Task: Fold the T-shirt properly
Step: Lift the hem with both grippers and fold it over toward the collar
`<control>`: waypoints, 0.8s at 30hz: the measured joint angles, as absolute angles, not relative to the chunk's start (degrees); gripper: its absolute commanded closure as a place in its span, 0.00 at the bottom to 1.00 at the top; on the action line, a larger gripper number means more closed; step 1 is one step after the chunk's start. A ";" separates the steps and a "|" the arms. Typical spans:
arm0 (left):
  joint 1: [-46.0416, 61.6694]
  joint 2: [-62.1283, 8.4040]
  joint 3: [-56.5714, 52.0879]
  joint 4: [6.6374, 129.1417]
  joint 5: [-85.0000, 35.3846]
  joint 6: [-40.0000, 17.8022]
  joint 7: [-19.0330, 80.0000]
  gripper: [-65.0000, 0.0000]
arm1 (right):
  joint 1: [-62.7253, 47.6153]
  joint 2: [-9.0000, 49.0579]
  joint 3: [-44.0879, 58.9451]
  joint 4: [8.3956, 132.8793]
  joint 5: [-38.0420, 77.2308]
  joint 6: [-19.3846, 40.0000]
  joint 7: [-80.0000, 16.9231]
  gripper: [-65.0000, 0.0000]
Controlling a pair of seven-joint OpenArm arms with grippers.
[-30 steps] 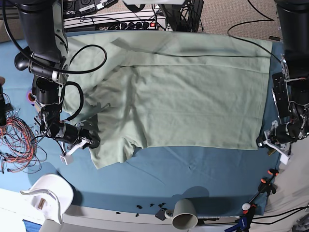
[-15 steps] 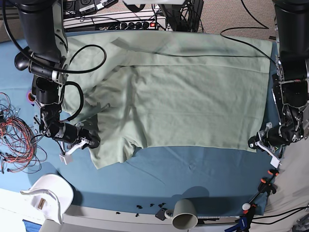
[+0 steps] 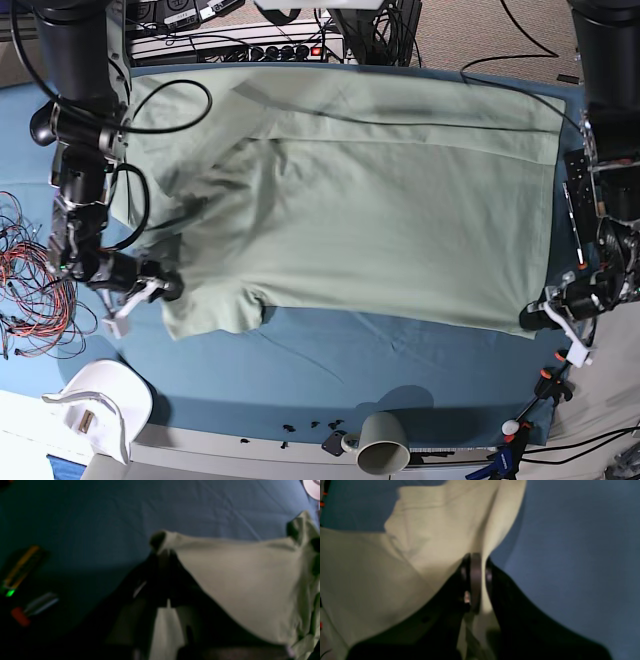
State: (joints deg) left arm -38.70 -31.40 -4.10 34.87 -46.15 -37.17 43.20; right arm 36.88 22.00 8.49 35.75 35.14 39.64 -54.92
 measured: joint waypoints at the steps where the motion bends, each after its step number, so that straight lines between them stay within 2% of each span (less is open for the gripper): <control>1: -38.15 -31.62 -4.08 35.55 -46.06 -37.17 43.59 1.00 | 36.49 22.17 8.56 37.74 35.27 39.68 -55.09 1.00; 10: -34.59 -32.29 -4.08 37.67 -50.65 -37.63 46.30 1.00 | 35.38 21.93 8.56 44.64 35.44 39.92 -55.94 1.00; 13: -33.50 -33.63 -4.08 37.69 -53.21 -39.51 47.88 1.00 | 35.38 21.91 8.56 46.11 37.52 39.88 -60.07 1.00; 18: -33.26 -36.80 -6.61 37.78 -65.01 -39.51 56.75 1.00 | 31.38 21.98 8.47 54.85 45.80 39.90 -64.79 1.00; 24: -33.17 -40.07 -9.74 37.80 -80.36 -39.53 73.06 1.00 | 20.53 22.00 8.45 71.46 46.26 39.88 -67.53 1.00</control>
